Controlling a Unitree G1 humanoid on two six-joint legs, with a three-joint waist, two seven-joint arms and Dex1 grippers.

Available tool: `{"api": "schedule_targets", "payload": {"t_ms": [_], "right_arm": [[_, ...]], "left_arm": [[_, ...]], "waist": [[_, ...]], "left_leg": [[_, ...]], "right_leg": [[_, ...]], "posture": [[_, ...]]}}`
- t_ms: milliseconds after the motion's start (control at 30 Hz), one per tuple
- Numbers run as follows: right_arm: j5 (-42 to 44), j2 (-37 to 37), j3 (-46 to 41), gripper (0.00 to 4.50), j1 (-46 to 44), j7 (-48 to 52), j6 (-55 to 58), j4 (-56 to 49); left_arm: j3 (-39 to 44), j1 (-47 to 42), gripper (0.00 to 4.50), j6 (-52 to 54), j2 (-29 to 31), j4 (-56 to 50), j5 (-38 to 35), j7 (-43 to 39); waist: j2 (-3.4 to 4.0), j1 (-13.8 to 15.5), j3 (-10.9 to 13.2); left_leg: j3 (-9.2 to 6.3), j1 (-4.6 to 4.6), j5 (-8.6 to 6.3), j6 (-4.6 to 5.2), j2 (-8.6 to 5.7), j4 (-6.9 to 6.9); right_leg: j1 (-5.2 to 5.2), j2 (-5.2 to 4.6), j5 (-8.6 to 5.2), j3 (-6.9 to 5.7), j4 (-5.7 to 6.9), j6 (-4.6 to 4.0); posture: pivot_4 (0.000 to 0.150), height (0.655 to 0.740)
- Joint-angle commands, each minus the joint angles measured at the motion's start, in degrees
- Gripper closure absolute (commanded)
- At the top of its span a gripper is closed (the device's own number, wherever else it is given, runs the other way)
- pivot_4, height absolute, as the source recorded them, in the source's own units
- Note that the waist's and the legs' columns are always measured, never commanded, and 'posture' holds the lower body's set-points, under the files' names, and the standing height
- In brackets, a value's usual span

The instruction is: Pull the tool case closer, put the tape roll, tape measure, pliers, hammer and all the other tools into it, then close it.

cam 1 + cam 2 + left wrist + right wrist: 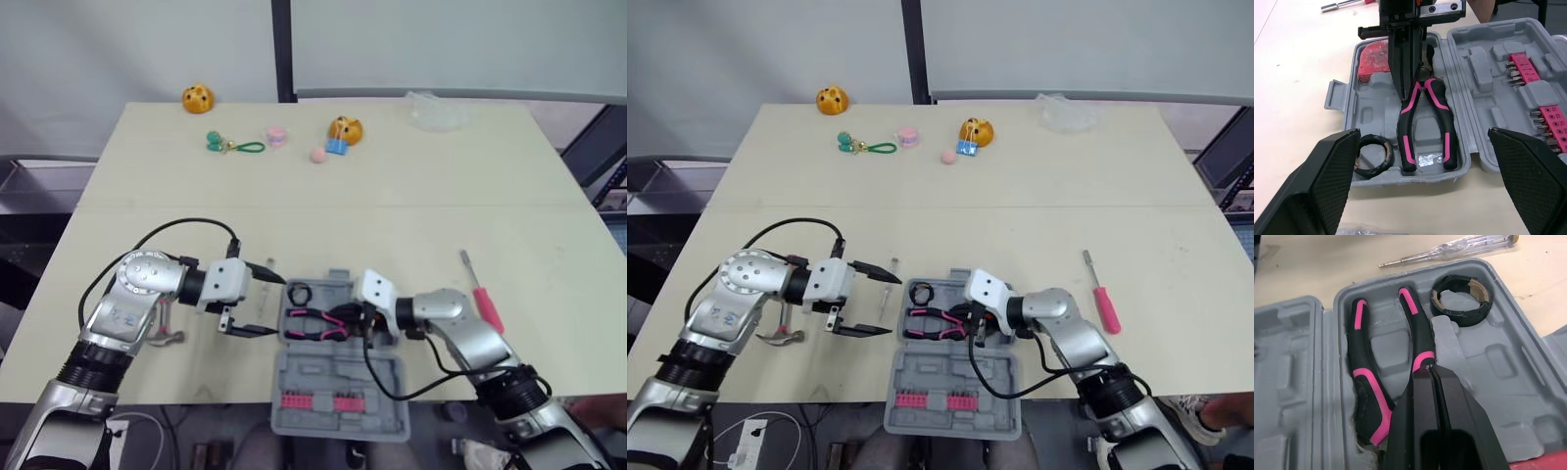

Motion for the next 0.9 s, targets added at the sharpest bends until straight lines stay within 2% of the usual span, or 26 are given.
{"api": "schedule_targets", "payload": {"t_ms": [33, 200, 333, 467, 567, 667, 800, 900], "right_arm": [[-5.33, -1.66, 4.4, 4.44, 2.9, -1.52, 4.83, 4.86], [-6.69, -2.27, 4.59, 4.44, 3.03, -1.91, 2.97, 4.71], [0.09, 0.43, -4.94, 4.44, 3.65, -5.46, -0.66, -3.24], [13.72, -4.0, -19.53, 4.44, 9.37, -3.6, 9.29, -20.73], [19.95, -12.56, -31.6, 3.57, 16.45, -0.35, 14.67, -27.29], [21.42, -21.11, -44.51, 2.18, 26.33, 5.69, 14.54, -26.23], [18.65, -28.7, -60.66, 0.06, 38.15, 13.19, 9.08, -14.55], [14.36, -31.92, -65.73, 0.02, 41.99, 14.1, 2.01, -2.66]], "left_arm": [[0.3, -0.85, 0.0, -0.93, -0.22, 0.48, 0.36, 0.17], [0.26, -1.11, 0.0, -1.25, -0.55, 1.24, 0.63, 0.23], [2.1, 1.02, 0.0, 0.68, -1.3, 0.6, -0.57, 2.9], [8.59, 9.84, 0.0, 10.39, -0.69, -6.99, -8.11, 6.87], [15.6, 17.31, 0.0, 15.38, 0.07, -11.42, -11.12, 11.71], [24.62, 24.65, 0.0, 18.57, 0.68, -12.83, -13.7, 15.76], [38.2, 33.28, 0.0, 17.81, 1.85, -6.59, -13.51, 20.4], [45.61, 36.83, 0.0, 15.61, 2.63, -0.76, -11.56, 24.62]], "waist": [[-0.13, 0.01, -0.29], [-0.26, 0.1, -0.86], [-0.27, 0.17, -0.89], [0.07, 0.11, -0.67], [0.08, 0.23, -0.63], [0.03, 0.72, -0.61], [0.03, 1.38, -0.58], [0.01, 1.33, -0.58]], "left_leg": [[-0.03, 0.03, 0.0, 0.0, 0.01, 0.0], [-0.07, 0.08, -0.01, -0.01, 0.01, 0.0], [-0.19, 0.03, -0.01, -0.01, -0.01, 0.02], [-0.23, -0.21, -0.02, 0.01, -0.05, -0.01], [-0.3, -0.24, -0.07, 0.05, -0.04, -0.04], [-0.4, -0.14, -0.09, 0.06, 0.01, -0.03], [-0.34, -0.04, -0.14, 0.12, -0.03, -0.1], [-0.17, 0.08, -0.19, 0.19, -0.06, -0.14]], "right_leg": [[0.04, 0.0, -0.01, -0.01, 0.0, -0.01], [0.13, -0.01, -0.01, -0.02, -0.03, -0.01], [0.18, -0.05, -0.01, 0.03, -0.12, -0.01], [-0.07, -0.12, 0.0, 0.31, -0.13, 0.0], [-0.07, -0.12, 0.0, 0.3, -0.21, -0.01], [0.17, -0.11, -0.01, 0.29, -0.37, -0.01], [0.28, -0.5, -0.01, 0.33, -0.48, -0.01], [0.28, -0.62, -0.02, 0.33, -0.67, -0.03]], "posture": [[0.15, 0.74], [0.15, 0.74], [0.15, 0.74], [0.15, 0.74], [0.15, 0.74], [0.15, 0.74], [0.15, 0.74], [0.15, 0.74]]}}
